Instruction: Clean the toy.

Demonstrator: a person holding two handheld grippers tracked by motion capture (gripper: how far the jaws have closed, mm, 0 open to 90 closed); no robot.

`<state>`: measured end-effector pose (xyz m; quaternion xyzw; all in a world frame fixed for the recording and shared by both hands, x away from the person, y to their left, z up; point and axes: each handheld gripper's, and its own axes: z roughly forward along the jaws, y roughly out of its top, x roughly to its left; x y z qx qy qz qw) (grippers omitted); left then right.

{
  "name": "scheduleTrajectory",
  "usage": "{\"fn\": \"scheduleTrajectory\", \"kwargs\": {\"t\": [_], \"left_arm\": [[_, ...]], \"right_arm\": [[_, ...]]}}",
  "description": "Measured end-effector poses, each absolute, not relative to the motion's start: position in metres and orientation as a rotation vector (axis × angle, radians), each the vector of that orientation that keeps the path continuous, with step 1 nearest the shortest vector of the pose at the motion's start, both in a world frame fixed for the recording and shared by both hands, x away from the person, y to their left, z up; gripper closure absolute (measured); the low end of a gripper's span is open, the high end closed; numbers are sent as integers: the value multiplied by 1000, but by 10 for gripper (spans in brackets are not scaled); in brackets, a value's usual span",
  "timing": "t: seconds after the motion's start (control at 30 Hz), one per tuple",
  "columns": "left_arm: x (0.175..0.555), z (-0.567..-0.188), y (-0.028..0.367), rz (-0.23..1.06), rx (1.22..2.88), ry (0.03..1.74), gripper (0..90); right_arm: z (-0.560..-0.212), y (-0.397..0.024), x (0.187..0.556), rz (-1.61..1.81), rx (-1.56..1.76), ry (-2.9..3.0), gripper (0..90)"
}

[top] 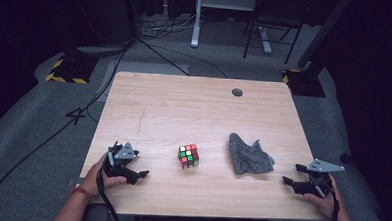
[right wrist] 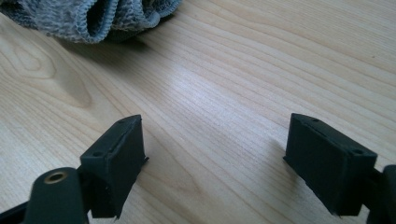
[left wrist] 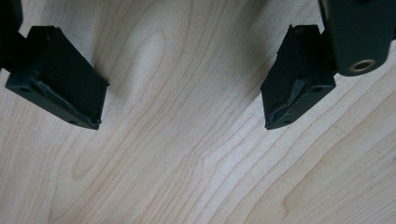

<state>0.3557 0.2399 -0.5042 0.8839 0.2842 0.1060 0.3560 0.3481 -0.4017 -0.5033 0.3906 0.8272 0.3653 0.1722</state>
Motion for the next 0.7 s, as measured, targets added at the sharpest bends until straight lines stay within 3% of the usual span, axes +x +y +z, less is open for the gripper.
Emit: {"fn": "scheduleTrajectory", "kwargs": {"t": [0.7], "left_arm": [[356, -504, 240, 279, 2280, 745, 146]], "right_arm": [[-503, -402, 348, 1037, 1108, 2348, 196]]}}
